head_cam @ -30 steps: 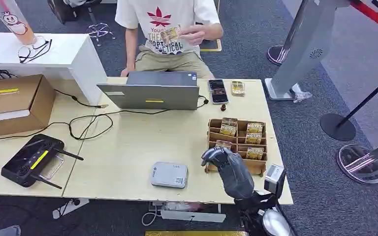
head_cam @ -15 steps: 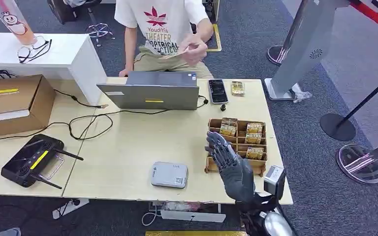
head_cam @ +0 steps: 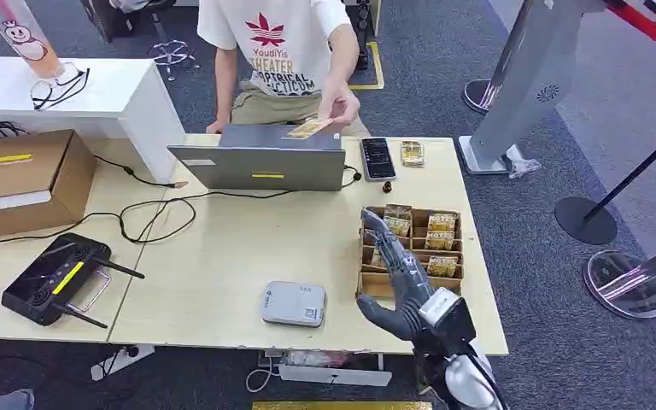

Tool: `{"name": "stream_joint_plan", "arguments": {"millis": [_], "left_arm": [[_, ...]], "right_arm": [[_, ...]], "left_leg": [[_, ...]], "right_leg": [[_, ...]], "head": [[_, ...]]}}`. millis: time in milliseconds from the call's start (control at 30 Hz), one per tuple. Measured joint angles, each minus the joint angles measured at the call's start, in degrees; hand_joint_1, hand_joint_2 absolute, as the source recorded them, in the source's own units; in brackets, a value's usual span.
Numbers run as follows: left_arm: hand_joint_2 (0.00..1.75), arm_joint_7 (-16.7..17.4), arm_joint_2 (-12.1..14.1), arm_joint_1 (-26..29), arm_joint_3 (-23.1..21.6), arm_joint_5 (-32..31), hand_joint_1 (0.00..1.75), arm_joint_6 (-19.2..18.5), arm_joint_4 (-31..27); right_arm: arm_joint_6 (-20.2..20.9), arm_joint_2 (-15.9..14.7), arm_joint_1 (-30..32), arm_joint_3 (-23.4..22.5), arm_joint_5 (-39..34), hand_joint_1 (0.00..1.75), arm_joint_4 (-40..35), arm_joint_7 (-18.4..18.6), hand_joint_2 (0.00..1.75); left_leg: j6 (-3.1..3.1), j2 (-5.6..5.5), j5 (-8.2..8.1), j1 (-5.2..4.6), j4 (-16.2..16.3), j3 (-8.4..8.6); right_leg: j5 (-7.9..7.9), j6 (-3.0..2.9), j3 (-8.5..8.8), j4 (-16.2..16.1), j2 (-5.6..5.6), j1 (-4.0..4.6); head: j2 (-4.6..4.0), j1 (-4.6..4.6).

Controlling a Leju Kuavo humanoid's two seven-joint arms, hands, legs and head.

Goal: Pass the card to the sensor for recognition and then transmit it.

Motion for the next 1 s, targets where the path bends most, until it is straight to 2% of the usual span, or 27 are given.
{"name": "stream_joint_plan", "arguments": {"millis": [100, 300, 533, 700, 1000], "left_arm": [[0.0, 0.7, 0.0, 0.0, 0.0, -0.4, 0.0, 0.0, 0.0], [0.0, 1.7, 0.0, -0.4, 0.0, -0.5, 0.0, 0.5, 0.0], [0.0, 1.7, 0.0, -0.6, 0.0, -0.6, 0.0, 1.0, 0.0], [0.0, 1.7, 0.0, -0.7, 0.0, -0.9, 0.0, 1.1, 0.0], [0.0, 1.7, -0.3, -1.1, -0.9, -2.1, 0.0, 1.2, 0.0]], "right_arm": [[-3.6, 0.0, -3.1, 0.9, 5.6, 0.0, 1.0, -0.5, 1.75], [-9.2, -0.2, -11.6, 4.0, 11.0, 0.0, 4.9, -1.8, 1.75], [-20.0, -0.2, -20.2, 7.5, 18.2, 0.0, 10.2, -2.0, 1.75], [-29.0, -0.2, -23.9, 9.8, 26.5, 0.0, 13.6, -1.9, 1.75], [-36.7, -0.2, -26.8, 11.9, 34.2, 0.0, 18.0, -0.2, 1.75]], "left_leg": [[0.0, 0.01, 0.01, 0.0, 0.0, 0.01], [-0.07, 0.03, 0.06, 0.01, 0.0, 0.01], [-0.08, 0.03, 0.08, 0.01, 0.0, 0.0], [-0.08, 0.02, 0.07, 0.01, 0.0, -0.01], [-0.08, 0.01, 0.08, 0.01, 0.0, -0.01]], "right_leg": [[0.03, 0.01, 0.0, 0.0, 0.01, 0.0], [0.12, -0.08, -0.02, 0.0, 0.03, 0.01], [0.13, -0.08, -0.03, 0.0, 0.03, 0.01], [0.13, -0.08, -0.03, 0.0, 0.02, 0.01], [0.13, -0.08, -0.03, 0.0, 0.01, 0.01]], "head": [[0.0, 0.0], [0.0, 0.02], [0.0, 0.0], [0.0, 0.0], [0.0, 0.0]]}}
